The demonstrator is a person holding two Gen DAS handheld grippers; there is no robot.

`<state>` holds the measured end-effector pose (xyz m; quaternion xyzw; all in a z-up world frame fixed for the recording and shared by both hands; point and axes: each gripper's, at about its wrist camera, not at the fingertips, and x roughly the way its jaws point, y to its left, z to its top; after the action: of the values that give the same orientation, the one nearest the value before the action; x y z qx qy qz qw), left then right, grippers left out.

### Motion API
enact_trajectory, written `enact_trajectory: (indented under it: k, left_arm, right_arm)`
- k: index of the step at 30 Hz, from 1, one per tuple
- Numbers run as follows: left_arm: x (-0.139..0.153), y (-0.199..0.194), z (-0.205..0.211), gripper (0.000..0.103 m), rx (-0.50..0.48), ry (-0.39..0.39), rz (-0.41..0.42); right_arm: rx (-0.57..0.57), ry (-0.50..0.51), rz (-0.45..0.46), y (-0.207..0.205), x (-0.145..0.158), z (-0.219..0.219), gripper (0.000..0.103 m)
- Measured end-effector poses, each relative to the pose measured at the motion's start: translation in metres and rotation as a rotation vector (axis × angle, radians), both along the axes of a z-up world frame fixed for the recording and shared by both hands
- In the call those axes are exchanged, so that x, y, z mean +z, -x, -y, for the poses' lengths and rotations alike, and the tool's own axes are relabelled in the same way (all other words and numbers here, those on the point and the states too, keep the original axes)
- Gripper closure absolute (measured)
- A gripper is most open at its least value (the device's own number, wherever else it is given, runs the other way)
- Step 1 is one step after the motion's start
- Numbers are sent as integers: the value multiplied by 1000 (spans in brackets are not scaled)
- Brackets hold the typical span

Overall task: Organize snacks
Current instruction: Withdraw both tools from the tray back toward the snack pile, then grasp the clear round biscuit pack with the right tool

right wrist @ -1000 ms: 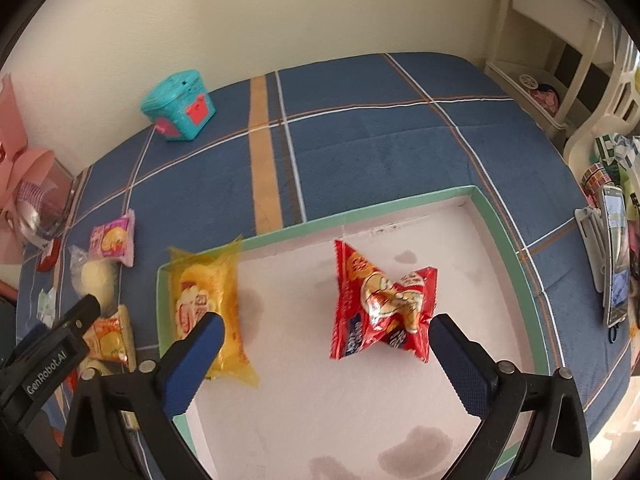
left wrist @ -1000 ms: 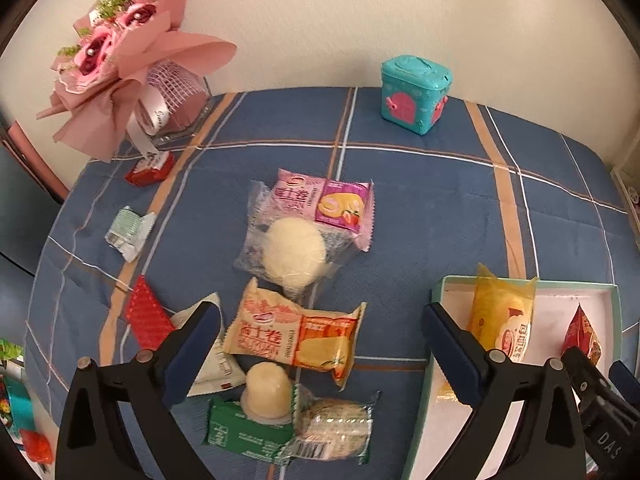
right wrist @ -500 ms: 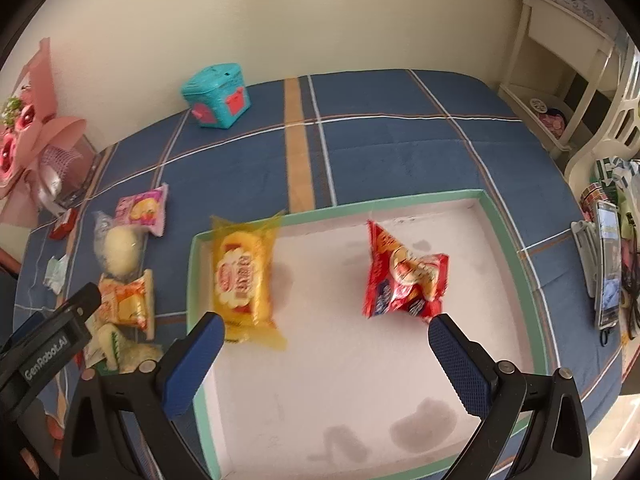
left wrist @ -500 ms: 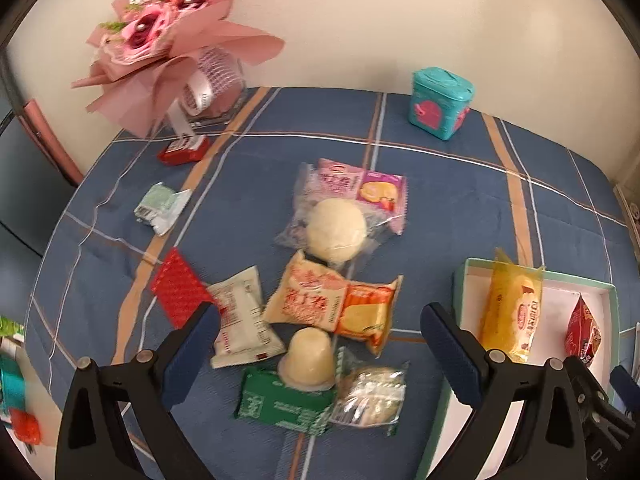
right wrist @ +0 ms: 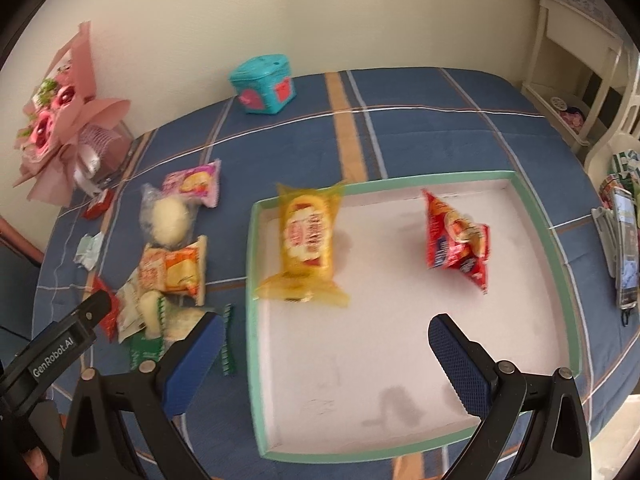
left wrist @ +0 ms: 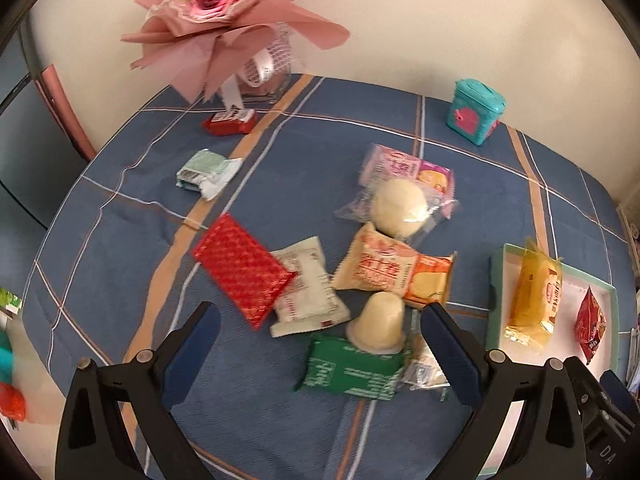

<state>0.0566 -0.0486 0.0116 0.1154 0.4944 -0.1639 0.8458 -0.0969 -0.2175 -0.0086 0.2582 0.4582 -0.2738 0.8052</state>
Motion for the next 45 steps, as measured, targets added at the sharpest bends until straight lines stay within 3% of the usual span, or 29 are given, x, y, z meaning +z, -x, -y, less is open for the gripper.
enact_trajectory:
  k: [9, 21, 26, 34, 45]
  left_arm:
    - [0, -25, -40, 3, 97, 52, -38]
    - [-32, -40, -39, 3, 102, 37, -161]
    - [-36, -46, -42, 3, 118, 39, -175]
    - [-41, -48, -39, 3, 95, 90, -220]
    - [-55, -46, -25, 3, 52, 109, -307]
  right_arm:
    - [118, -91, 53, -35, -4, -38, 0]
    - [185, -152, 10, -66, -27, -61, 1]
    - [210, -155, 10, -74, -30, -66, 7]
    - [205, -199, -3, -83, -45, -66, 27]
    - [143, -278, -29, -85, -69, -52, 37]
